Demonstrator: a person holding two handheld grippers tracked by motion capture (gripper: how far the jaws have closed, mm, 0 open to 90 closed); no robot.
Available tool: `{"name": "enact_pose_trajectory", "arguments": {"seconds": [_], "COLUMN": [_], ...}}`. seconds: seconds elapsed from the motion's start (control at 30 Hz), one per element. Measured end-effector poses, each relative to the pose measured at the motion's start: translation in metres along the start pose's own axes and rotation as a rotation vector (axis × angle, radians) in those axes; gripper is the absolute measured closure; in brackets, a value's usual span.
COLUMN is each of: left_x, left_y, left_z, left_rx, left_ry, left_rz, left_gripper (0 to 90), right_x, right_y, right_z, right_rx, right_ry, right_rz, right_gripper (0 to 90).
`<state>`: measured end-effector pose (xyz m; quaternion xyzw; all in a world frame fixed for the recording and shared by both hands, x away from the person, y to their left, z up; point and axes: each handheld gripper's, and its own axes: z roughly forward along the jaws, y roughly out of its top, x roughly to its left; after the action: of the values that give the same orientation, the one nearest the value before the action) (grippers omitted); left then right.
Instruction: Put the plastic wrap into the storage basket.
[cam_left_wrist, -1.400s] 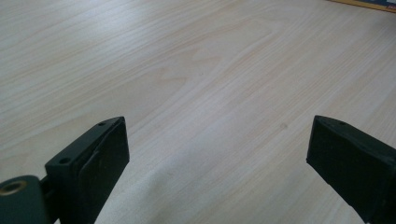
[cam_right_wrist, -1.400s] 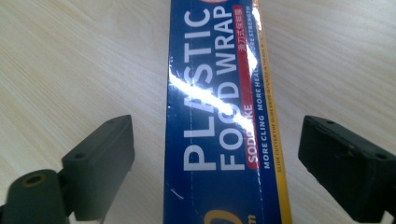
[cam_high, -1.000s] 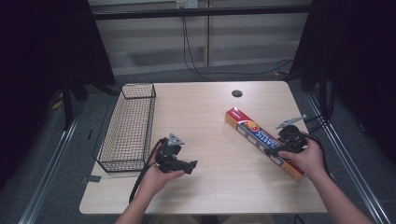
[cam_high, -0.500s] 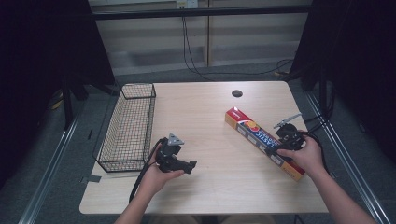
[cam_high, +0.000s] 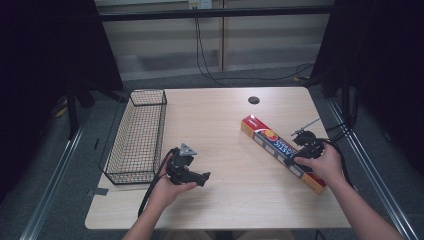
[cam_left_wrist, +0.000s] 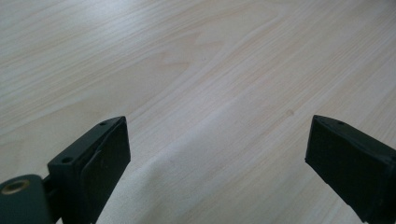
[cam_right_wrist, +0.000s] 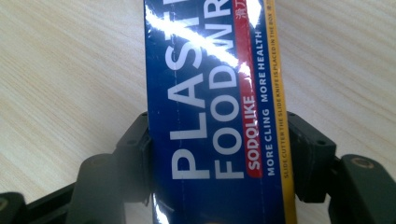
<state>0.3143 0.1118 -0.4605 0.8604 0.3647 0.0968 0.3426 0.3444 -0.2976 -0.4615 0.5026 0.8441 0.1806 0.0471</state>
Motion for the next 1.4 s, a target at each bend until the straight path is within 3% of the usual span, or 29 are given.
{"name": "enact_pose_trajectory", "arguments": {"seconds": [0.3, 0.37, 0.43, 0.57, 0.73, 1.03, 1.3, 1.4], "left_x": [0.001, -0.001, 0.000, -0.001, -0.002, -0.001, -0.005, -0.007], "left_y": [0.000, 0.001, 0.002, 0.002, 0.002, 0.004, 0.006, 0.009], "left_z": [0.000, 0.000, -0.002, -0.003, -0.002, -0.006, -0.005, -0.005], "left_rx": [0.002, -0.014, -0.004, -0.012, -0.018, -0.009, -0.008, -0.027], "left_ry": [-0.001, 0.001, 0.004, -0.006, -0.018, -0.003, -0.024, -0.082], "left_rz": [0.006, -0.017, 0.003, 0.005, -0.002, 0.009, 0.004, 0.004], "left_gripper": [6.5, 6.5, 6.6, 6.6, 6.6, 6.6, 6.2, 5.1], "right_x": [-0.001, 0.001, 0.002, 0.003, 0.011, 0.023, 0.033, 0.038], "right_y": [0.005, 0.006, 0.007, 0.007, 0.009, 0.015, 0.014, 0.015], "right_z": [0.001, 0.000, 0.000, -0.001, 0.000, -0.011, -0.016, -0.020], "right_rx": [0.026, 0.039, 0.052, 0.049, 0.046, 0.029, -0.014, -0.024], "right_ry": [0.003, -0.001, -0.005, 0.003, 0.011, 0.024, 0.040, 0.072], "right_rz": [-0.029, -0.031, -0.039, -0.035, -0.070, -0.114, -0.160, -0.182], "right_gripper": [38.7, 39.8, 40.7, 42.1, 43.1, 44.2, 44.2, 44.3]}}
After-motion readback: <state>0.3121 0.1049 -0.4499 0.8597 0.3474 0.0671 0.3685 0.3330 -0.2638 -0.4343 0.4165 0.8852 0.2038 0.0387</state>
